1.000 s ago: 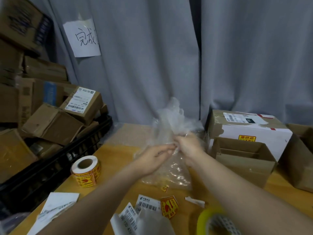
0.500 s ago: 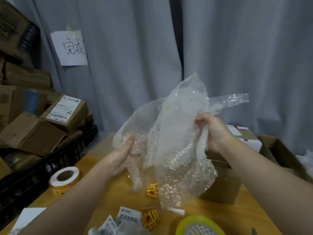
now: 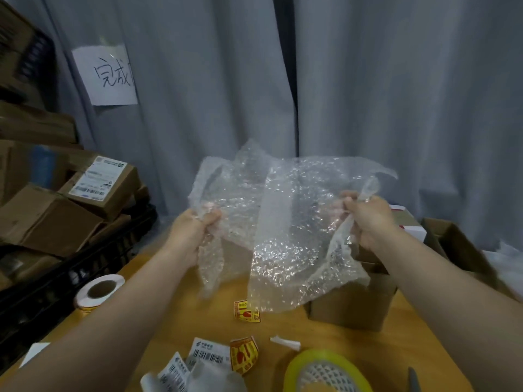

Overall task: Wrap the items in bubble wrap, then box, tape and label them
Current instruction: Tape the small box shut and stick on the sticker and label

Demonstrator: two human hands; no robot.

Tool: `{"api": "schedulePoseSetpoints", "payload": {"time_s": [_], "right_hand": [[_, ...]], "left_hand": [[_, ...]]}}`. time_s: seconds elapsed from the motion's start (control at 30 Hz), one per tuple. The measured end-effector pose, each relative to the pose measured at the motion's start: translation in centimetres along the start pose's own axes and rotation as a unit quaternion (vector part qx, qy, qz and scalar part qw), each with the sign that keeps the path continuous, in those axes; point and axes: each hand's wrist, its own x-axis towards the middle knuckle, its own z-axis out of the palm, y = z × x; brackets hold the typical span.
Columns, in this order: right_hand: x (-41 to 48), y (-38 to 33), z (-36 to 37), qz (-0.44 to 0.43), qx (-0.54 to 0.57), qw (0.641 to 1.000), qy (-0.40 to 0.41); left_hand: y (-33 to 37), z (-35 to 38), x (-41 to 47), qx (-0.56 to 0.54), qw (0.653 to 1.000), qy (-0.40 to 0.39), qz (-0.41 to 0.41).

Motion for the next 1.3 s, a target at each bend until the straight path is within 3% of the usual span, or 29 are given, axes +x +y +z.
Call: {"api": "schedulePoseSetpoints", "payload": {"time_s": [0.17,0.27,0.33,0.4,0.47,0.5,0.53,0.57,0.6,0.63,0.67,0.73,0.83,0.9,0.97,1.07,1.13,1.2,1.23,1.3], "right_hand": [[0.4,0.1,-1.2,-0.027,0.078,0.996,0.018],[0.0,0.5,-1.2,-0.010,0.082,0.997,-0.005],[-0.5,0.7,-0.9,0.006,0.090,0.995,-0.040],[-1.1,0.8,-0.4,0.012,0.100,0.992,-0.082],[-1.6,0.6,0.4,0.013,0.119,0.986,-0.120],[-1.9,0.4,0.8,0.014,0.131,0.981,-0.139],[-2.1,0.3,1.1,0.014,0.143,0.977,-0.155],[-2.3,0.2,1.4,0.016,0.152,0.974,-0.168],[-2.5,0.0,1.6,0.018,0.156,0.972,-0.174],[-2.7,-0.1,1.7,0.020,0.155,0.972,-0.178],[-2.8,-0.1,1.6,0.023,0.152,0.972,-0.179],[-2.8,-0.1,1.0,0.029,0.118,0.977,-0.173],[-2.1,-0.1,-1.4,-0.002,-0.047,0.996,-0.078],[-1.4,-0.1,-3.5,-0.010,-0.099,0.995,-0.024],[-1.0,-0.2,-5.3,0.000,-0.101,0.995,-0.023],[-0.9,-0.6,-7.1,0.008,-0.061,0.996,-0.066],[-1.0,-0.9,-7.6,-0.068,-0.159,0.985,-0.019],[-2.0,-1.6,-7.9,-0.231,-0.274,0.932,0.057],[-3.1,-2.1,-7.7,-0.308,-0.285,0.907,0.034],[-5.6,-2.6,-6.9,-0.354,-0.328,0.867,-0.126]], "left_hand": [[-3.5,-3.5,4.3,0.047,0.992,0.112,-0.027],[-6.8,-5.3,6.1,0.214,0.964,0.139,-0.076],[-8.5,-5.7,6.5,0.327,0.929,0.115,-0.130],[-8.8,-5.4,5.7,0.466,0.867,0.122,-0.127],[-7.4,-4.0,4.5,0.580,0.795,0.179,-0.017],[-6.4,-2.9,4.0,0.591,0.784,0.181,0.052],[-5.5,-1.6,3.5,0.562,0.807,0.151,0.101],[-4.9,-0.4,3.2,0.489,0.862,0.081,0.111],[-3.9,1.2,2.2,0.385,0.920,-0.018,0.070],[-3.6,2.5,1.3,0.273,0.956,-0.106,-0.006],[-3.6,3.4,0.5,0.207,0.959,-0.177,-0.073],[-3.6,4.8,-0.7,0.161,0.958,-0.223,-0.084],[-3.1,5.8,-1.0,0.079,0.989,-0.124,0.031],[-2.0,6.1,-1.4,0.047,0.992,-0.077,0.087],[-0.8,6.4,-2.0,0.105,0.986,-0.015,0.130],[1.3,7.0,-2.7,0.170,0.976,-0.030,0.136],[2.0,7.6,-3.0,0.198,0.971,-0.062,0.120],[2.6,8.5,-4.0,0.207,0.967,-0.081,0.124],[2.7,9.1,-4.8,0.197,0.968,-0.094,0.127],[2.8,10.2,-6.0,0.164,0.969,-0.133,0.124]]}}
